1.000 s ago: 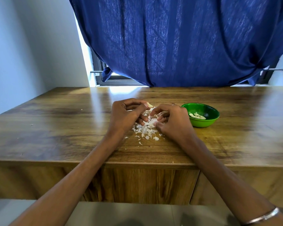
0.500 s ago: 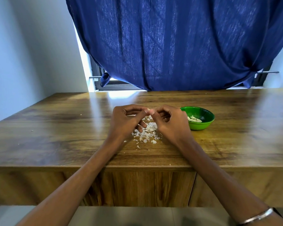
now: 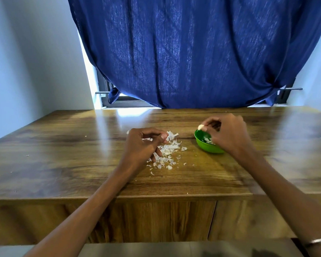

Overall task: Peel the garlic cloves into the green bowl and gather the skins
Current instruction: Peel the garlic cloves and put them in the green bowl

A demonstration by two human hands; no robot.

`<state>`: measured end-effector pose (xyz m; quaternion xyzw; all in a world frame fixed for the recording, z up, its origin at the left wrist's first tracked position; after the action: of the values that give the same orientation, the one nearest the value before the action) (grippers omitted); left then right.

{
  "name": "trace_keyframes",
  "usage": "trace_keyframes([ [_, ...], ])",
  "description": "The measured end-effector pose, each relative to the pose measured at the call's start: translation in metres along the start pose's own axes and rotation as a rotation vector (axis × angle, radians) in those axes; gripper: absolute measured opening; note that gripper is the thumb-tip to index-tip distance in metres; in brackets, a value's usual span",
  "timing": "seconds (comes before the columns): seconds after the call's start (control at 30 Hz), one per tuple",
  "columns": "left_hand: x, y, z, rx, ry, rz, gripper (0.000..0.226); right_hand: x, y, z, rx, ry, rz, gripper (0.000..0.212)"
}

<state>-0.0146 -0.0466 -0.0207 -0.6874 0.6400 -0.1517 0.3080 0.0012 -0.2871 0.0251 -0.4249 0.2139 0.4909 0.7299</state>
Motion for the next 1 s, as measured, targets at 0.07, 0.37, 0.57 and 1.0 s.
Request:
trace_keyframes([
  [0.07, 0.002, 0.000, -0.001, 0.000, -0.022, 0.026, 0.008, -0.010, -0.008, -0.011, 0.021, 0.087, 0.017, 0.007],
  [0.37, -0.002, 0.000, 0.000, 0.125, -0.163, -0.023, 0.015, 0.000, -0.013, 0.002, -0.036, 0.000, 0.118, 0.016],
  [0.57, -0.014, -0.001, -0.002, 0.347, -0.525, -0.084, 0.039, 0.049, -0.004, 0.048, -0.113, -0.002, 0.310, 0.025],
  [1.0, -0.042, -0.007, 0.001, 0.300, -0.654, -0.358, 0.030, 0.085, -0.008, 0.055, -0.063, 0.007, 0.319, 0.026],
])
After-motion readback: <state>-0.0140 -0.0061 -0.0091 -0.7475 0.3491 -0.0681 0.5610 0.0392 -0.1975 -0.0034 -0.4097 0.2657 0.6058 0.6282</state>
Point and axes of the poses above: each hand's wrist, its own y-axis away from the middle knuckle, its own x-axis out of the palm, z = x × y, the point moved 5 cm from there along -y, towards the middle knuckle, and after that the axes turned 13 degrees about x, right-handed, at the moved point
